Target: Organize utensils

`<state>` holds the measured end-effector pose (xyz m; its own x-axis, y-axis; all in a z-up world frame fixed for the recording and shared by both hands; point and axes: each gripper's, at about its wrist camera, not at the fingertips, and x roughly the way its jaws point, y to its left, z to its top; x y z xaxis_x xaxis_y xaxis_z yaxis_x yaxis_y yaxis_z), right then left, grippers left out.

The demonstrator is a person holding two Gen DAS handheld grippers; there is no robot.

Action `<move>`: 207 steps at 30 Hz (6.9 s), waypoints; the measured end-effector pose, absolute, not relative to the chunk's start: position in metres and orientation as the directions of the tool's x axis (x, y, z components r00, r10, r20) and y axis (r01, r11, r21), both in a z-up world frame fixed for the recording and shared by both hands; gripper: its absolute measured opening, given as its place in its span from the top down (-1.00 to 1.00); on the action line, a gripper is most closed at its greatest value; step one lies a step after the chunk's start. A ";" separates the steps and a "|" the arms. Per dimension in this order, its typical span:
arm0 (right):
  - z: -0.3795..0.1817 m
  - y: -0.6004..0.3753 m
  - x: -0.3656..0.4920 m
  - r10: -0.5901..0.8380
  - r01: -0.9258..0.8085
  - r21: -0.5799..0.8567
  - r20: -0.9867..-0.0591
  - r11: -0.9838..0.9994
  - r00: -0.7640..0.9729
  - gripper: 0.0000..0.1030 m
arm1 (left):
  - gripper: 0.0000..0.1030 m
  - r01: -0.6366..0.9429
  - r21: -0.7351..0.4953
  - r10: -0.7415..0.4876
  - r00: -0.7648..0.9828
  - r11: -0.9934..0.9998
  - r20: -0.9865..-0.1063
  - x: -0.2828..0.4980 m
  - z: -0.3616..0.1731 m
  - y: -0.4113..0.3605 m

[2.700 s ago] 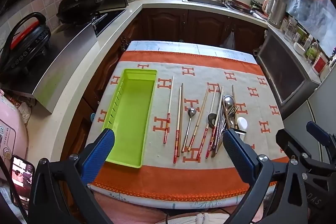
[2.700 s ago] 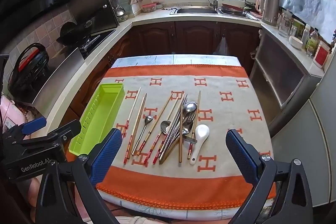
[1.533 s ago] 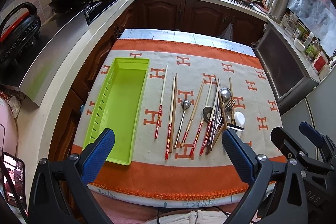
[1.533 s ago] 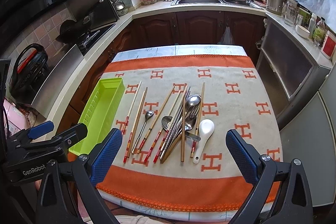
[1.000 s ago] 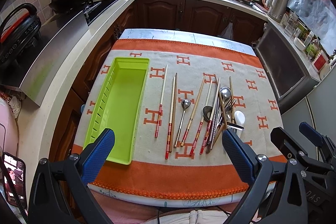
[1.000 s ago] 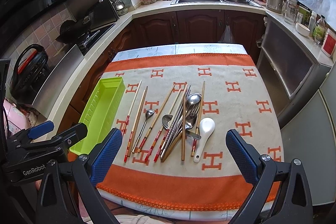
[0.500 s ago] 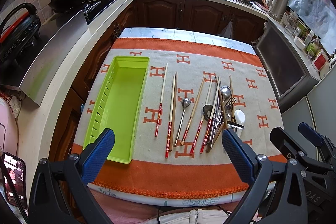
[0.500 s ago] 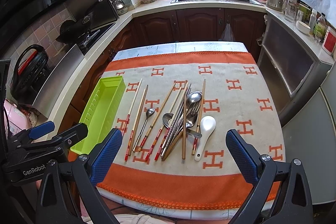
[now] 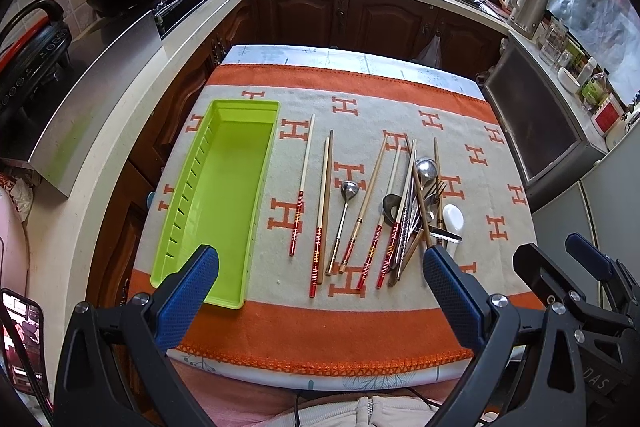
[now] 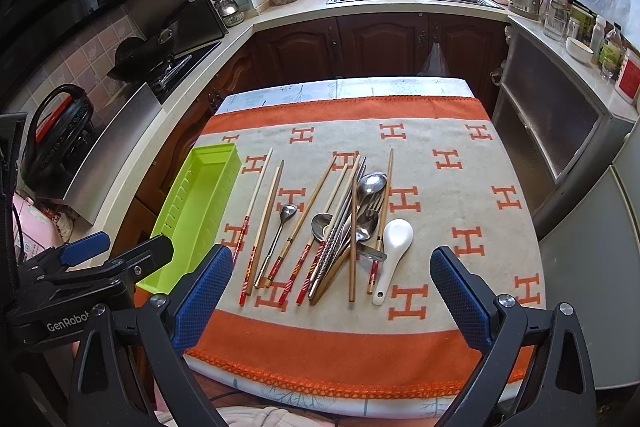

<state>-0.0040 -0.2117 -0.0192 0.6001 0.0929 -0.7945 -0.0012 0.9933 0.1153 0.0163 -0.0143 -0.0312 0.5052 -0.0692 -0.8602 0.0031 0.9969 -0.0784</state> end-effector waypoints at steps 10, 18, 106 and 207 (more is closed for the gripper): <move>-0.019 -0.212 -0.003 0.099 0.000 0.123 -0.797 0.992 0.595 -0.96 | -0.96 0.004 -0.080 -0.071 0.500 0.997 -0.863 0.018 -0.031 -0.014; -0.020 -0.213 -0.001 0.105 0.003 0.131 -0.801 0.991 0.589 -0.96 | -0.96 0.014 -0.089 -0.084 0.483 0.996 -0.872 0.023 -0.029 -0.017; -0.137 -0.229 0.111 0.234 -0.048 0.237 -0.866 0.970 0.441 -0.58 | 0.94 0.029 -0.100 -0.102 0.464 0.995 -0.880 0.145 -0.119 0.034; -0.183 -0.064 0.199 0.385 -0.088 0.375 -0.898 0.923 0.215 0.89 | -0.40 -0.222 -0.127 -0.003 0.485 0.967 -0.874 0.089 -0.146 0.163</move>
<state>0.1992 -0.0637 -0.1826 0.2153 0.3848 -0.8975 -0.0876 0.9230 0.3747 0.0889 0.1629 -0.1456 0.4852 -0.0030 -0.8744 -0.2224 0.9667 -0.1267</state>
